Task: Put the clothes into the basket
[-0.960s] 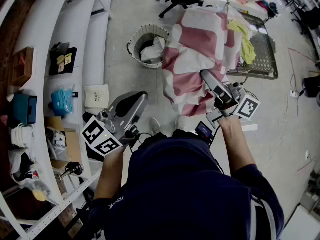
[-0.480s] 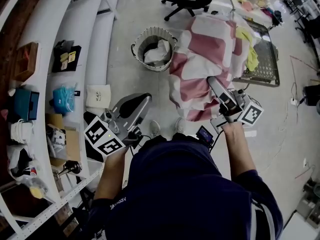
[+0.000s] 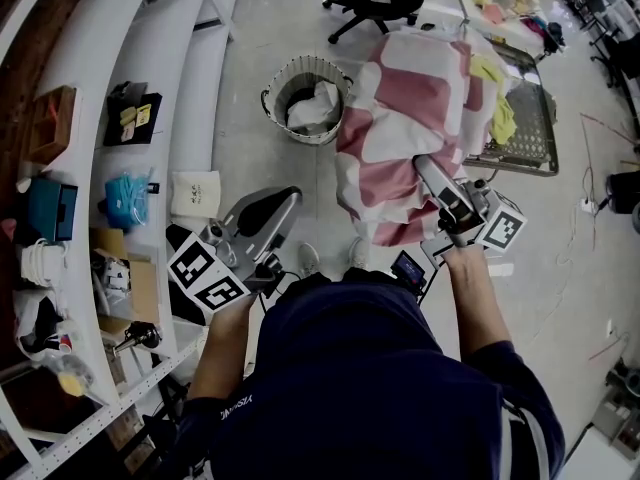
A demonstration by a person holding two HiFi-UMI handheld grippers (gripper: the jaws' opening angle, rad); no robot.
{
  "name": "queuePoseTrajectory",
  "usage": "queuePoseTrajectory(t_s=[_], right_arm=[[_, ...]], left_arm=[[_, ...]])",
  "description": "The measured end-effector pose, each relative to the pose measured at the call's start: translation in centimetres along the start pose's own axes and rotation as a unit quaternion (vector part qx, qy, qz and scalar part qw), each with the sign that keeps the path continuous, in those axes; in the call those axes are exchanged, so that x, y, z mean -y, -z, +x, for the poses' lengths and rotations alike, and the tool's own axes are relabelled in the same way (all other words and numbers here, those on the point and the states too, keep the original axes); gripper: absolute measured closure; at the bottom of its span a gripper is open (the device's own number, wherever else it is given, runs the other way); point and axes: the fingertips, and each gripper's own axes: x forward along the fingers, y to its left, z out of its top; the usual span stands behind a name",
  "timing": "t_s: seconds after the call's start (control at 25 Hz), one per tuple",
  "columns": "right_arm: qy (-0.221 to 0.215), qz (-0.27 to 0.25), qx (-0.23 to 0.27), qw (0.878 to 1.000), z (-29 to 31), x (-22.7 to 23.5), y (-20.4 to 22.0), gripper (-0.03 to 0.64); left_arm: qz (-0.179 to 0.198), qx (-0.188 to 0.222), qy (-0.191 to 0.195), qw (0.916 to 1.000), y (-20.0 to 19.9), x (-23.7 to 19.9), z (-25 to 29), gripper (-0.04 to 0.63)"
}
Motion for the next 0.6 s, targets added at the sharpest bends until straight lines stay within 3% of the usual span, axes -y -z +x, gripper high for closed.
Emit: queuePoseTrajectory(t_s=[0.2,0.4,0.6], right_arm=[[-0.009,0.001,-0.002,1.0,-1.1,0.2,-1.2,0.552],[-0.011,0.013,-0.015,1.0,-2.5,3.7,-5.0,0.552],[-0.013,0.008,-0.027,1.0,-3.0,2.7,-4.5,0.554]], left_arm=[[0.004,0.0,-0.006,1.0,0.4,0.5,1.5,0.603],[0.002,0.002,-0.027,0.9996,1.0,-1.0,6.2,0.603],[0.0,0.008,-0.032,0.9995,1.1,-0.2,5.5,0.603]])
